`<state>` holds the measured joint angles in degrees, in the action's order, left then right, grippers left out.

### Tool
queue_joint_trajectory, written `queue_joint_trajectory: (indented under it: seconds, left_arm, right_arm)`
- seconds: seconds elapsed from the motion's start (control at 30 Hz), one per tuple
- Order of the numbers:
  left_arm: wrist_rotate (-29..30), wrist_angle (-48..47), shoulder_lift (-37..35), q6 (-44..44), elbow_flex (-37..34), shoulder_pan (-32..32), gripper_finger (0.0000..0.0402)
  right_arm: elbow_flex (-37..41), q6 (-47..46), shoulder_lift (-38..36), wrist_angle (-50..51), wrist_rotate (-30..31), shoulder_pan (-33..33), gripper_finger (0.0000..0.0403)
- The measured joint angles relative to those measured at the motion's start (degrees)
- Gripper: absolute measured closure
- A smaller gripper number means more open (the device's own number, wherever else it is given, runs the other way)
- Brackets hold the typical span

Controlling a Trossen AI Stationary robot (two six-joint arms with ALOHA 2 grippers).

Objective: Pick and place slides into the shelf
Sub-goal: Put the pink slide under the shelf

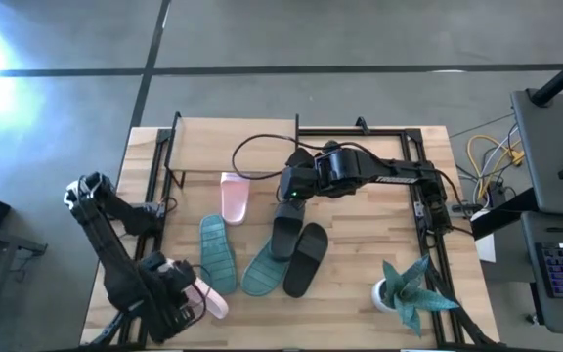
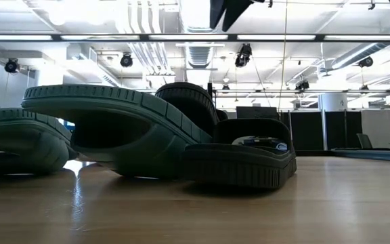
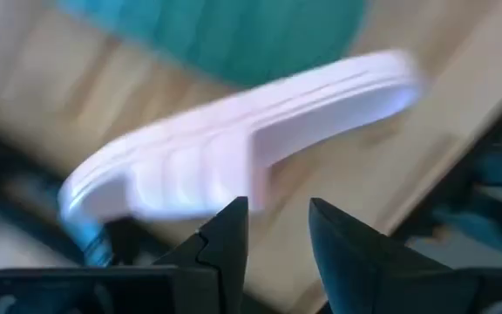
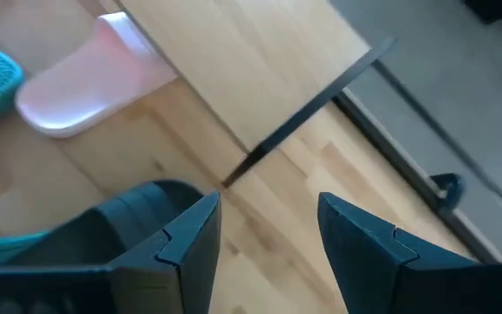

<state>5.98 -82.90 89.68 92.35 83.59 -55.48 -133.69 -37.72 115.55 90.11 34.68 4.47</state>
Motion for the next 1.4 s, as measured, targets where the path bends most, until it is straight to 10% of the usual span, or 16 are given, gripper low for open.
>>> queue_joint_trajectory:
  seconds: [0.57,1.4]
  left_arm:
    - [-9.1,-4.6,14.6,28.8,7.2,-0.3,0.0293]
    - [-5.5,-7.1,22.6,33.5,2.8,1.9,0.0293]
  right_arm:
    - [6.2,6.5,0.0,-0.1,5.5,-3.6,0.022]
    - [10.6,6.7,0.0,-0.7,5.4,-5.4,0.022]
